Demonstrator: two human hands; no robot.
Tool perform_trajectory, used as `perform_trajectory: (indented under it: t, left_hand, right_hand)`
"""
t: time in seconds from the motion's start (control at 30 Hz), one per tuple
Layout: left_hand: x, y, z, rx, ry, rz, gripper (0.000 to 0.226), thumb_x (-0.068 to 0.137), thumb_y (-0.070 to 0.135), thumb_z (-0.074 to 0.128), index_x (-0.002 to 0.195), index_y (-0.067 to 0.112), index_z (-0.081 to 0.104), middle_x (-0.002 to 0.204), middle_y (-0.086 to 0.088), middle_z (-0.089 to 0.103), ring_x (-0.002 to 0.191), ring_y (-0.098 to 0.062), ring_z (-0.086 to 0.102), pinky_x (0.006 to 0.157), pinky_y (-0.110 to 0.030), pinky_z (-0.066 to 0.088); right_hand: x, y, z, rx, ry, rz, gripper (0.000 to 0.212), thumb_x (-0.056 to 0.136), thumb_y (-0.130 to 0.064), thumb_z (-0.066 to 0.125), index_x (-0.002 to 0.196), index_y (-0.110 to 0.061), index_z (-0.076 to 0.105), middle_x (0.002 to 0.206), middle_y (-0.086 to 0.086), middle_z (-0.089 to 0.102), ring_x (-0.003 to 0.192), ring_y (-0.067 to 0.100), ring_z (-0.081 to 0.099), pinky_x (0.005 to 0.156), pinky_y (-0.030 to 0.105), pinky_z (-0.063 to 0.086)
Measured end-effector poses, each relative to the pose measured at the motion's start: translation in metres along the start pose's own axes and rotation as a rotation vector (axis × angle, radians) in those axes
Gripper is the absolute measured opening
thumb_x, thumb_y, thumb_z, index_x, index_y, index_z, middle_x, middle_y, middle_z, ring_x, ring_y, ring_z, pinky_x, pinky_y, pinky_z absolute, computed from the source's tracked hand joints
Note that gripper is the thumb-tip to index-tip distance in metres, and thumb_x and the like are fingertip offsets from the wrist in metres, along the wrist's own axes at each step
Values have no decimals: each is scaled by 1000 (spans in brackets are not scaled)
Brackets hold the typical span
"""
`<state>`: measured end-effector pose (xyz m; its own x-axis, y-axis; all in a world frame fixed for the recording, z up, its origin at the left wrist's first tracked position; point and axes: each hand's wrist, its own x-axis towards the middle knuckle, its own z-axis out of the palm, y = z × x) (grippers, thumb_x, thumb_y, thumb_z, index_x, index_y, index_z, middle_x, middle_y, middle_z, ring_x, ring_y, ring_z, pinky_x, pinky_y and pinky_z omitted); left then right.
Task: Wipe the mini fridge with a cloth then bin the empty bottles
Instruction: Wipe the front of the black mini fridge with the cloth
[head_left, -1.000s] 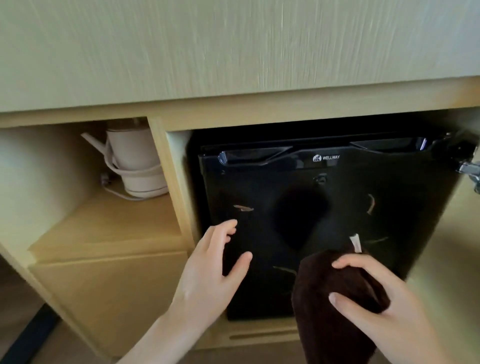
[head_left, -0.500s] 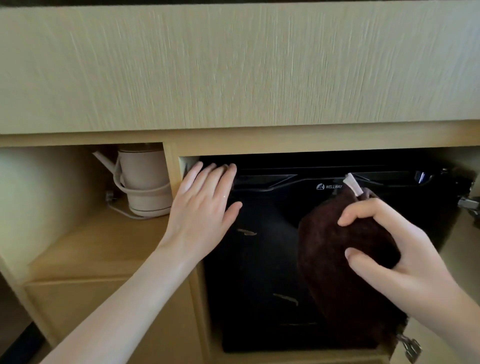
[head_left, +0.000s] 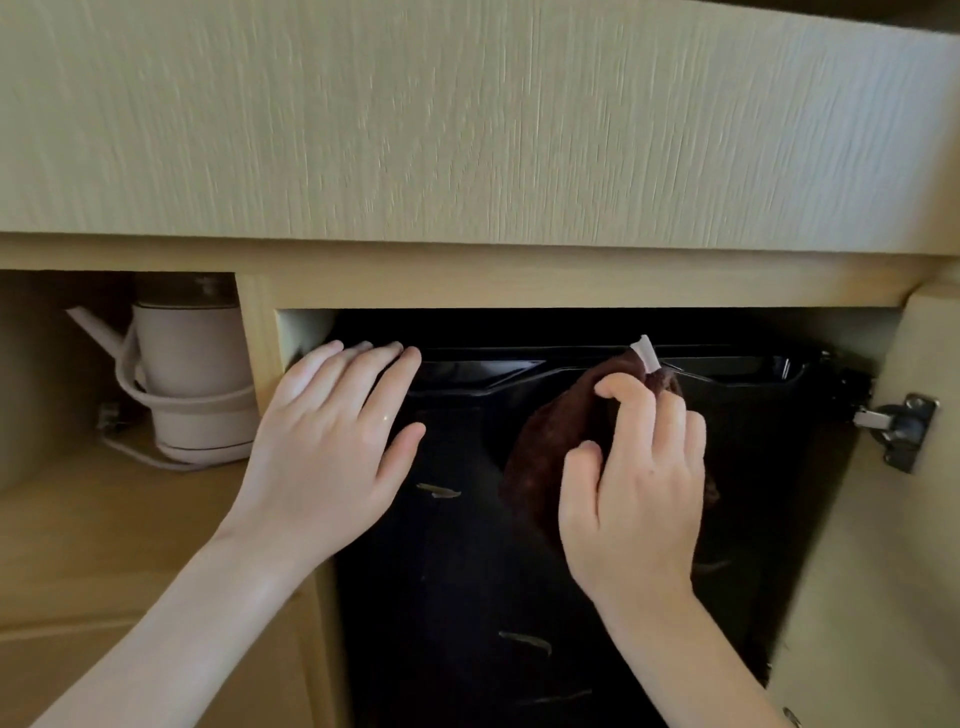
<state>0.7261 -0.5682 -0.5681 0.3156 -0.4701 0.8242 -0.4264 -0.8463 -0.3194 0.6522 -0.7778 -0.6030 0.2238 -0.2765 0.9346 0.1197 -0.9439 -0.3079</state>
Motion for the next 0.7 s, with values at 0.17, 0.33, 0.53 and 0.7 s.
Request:
perform_trajectory:
  t: [0.17, 0.33, 0.53, 0.7]
  left_hand:
    - [-12, 1, 3, -13, 71, 21, 50, 99, 29, 49, 143, 7, 48, 146, -14, 51, 138, -30, 44, 120, -42, 24]
    - [-40, -14, 11, 56, 127, 83, 54, 101, 32, 49, 151, 16, 37, 158, -6, 35, 146, -25, 33, 122, -38, 17]
    - [-41, -17, 18, 63, 162, 91, 56, 100, 33, 49, 152, 18, 36, 159, -5, 32, 147, -23, 31, 122, -38, 14]
    - [-40, -14, 23, 31, 214, 75, 55, 98, 32, 51, 150, 17, 40, 158, -5, 35, 146, -23, 32, 122, -38, 13]
  right_hand:
    - [-6, -20, 20, 37, 35, 85, 60, 86, -51, 62, 121, -3, 51, 110, 18, 50, 95, 30, 50, 79, 45, 52]
    - [-24, -17, 41, 150, 34, -151, 41, 83, -27, 68, 117, -13, 50, 112, 11, 51, 94, 25, 52, 77, 37, 48]
    - [-70, 7, 40, 108, -275, -552, 42, 79, -14, 70, 117, -20, 53, 124, 10, 54, 111, 28, 54, 93, 39, 43]
    - [-45, 19, 25, 345, -202, -213, 34, 80, -23, 66, 112, -23, 52, 113, -7, 54, 107, 12, 51, 92, 20, 41]
